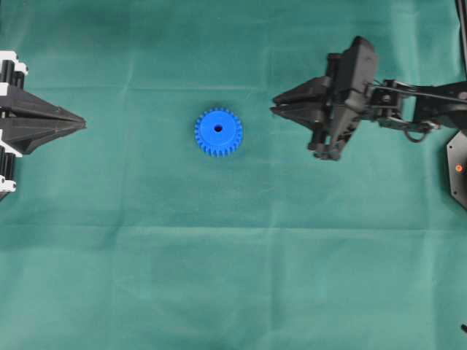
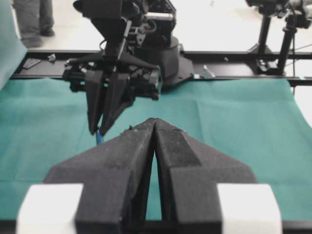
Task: Insert the shaft placed at a random location into the center hole of the medium gear at another random location.
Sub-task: 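Lift the shaft and carry it left over the blue gear, then align the shaft over the gear's center hole and lower it in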
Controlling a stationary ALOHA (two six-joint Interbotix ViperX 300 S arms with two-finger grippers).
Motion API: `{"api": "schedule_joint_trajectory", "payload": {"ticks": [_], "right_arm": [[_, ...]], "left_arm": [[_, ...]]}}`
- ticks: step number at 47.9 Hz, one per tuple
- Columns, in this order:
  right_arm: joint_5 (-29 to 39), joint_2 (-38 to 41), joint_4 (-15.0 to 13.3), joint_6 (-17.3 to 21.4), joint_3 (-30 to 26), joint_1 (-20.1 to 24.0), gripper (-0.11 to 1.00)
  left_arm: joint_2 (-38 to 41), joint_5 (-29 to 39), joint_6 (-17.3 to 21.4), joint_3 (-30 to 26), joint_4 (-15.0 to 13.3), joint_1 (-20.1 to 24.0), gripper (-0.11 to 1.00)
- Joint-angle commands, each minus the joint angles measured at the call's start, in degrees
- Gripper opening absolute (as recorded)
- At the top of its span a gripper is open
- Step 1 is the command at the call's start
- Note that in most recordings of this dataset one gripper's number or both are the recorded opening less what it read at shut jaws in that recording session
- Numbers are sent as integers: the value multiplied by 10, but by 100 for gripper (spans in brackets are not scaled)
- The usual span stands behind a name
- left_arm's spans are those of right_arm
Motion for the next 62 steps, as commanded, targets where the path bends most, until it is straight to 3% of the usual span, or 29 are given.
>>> {"api": "schedule_joint_trajectory", "payload": {"ticks": [1, 25, 62], "right_arm": [[3, 13, 1, 4, -36, 7, 13], [24, 111, 1, 4, -150, 25, 13], [25, 129, 0, 4, -176, 30, 13]], "left_arm": [[4, -3, -1, -11, 2, 1, 0], [4, 2, -5, -11, 2, 1, 0], [4, 2, -4, -11, 2, 1, 0]]}}
